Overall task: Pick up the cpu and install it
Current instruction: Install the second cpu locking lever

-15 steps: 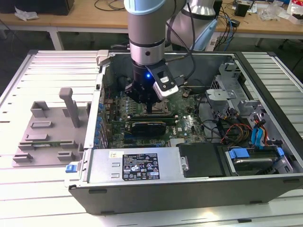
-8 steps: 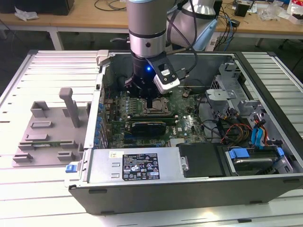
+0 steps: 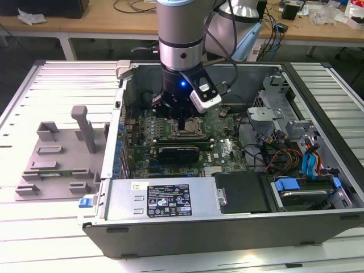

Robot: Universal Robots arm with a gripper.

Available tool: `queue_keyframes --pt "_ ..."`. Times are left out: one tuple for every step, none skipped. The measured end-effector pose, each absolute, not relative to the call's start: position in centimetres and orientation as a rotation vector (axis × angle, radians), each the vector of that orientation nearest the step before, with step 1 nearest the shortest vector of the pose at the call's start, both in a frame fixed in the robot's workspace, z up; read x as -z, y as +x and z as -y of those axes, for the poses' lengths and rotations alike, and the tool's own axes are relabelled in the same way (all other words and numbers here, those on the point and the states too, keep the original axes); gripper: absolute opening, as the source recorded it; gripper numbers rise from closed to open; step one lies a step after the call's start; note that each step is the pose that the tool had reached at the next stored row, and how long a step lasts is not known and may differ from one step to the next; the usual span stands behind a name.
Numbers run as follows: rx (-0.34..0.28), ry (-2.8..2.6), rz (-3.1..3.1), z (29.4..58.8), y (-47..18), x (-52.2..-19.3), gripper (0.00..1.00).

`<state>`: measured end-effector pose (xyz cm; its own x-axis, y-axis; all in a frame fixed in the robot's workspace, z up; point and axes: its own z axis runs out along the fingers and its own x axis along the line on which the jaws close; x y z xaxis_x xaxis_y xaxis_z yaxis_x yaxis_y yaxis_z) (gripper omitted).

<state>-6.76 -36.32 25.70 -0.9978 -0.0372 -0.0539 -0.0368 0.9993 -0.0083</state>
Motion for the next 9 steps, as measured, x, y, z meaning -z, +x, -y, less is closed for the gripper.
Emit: queue_keyframes --pt "0.008 -0.061 -3.092 36.3 -6.74 -25.59 0.11" --pt "0.004 -0.061 -3.097 36.3 -6.73 -25.48 0.11" --pt "-0.006 -0.062 -3.101 36.29 -6.72 -25.4 0.11" --pt "-0.013 -0.062 -3.102 36.29 -6.68 -25.38 0.11" --pt "-0.013 -0.061 -3.102 36.27 -6.66 -25.38 0.11" --pt "-0.013 -0.062 -3.102 36.25 -6.63 -25.37 0.11" --pt "-0.014 -0.062 -3.102 36.22 -6.62 -25.36 0.11" --pt "-0.015 -0.062 -3.102 36.15 -6.58 -25.29 0.11" --pt "-0.016 -0.062 -3.104 36.04 -6.58 -25.12 0.11"
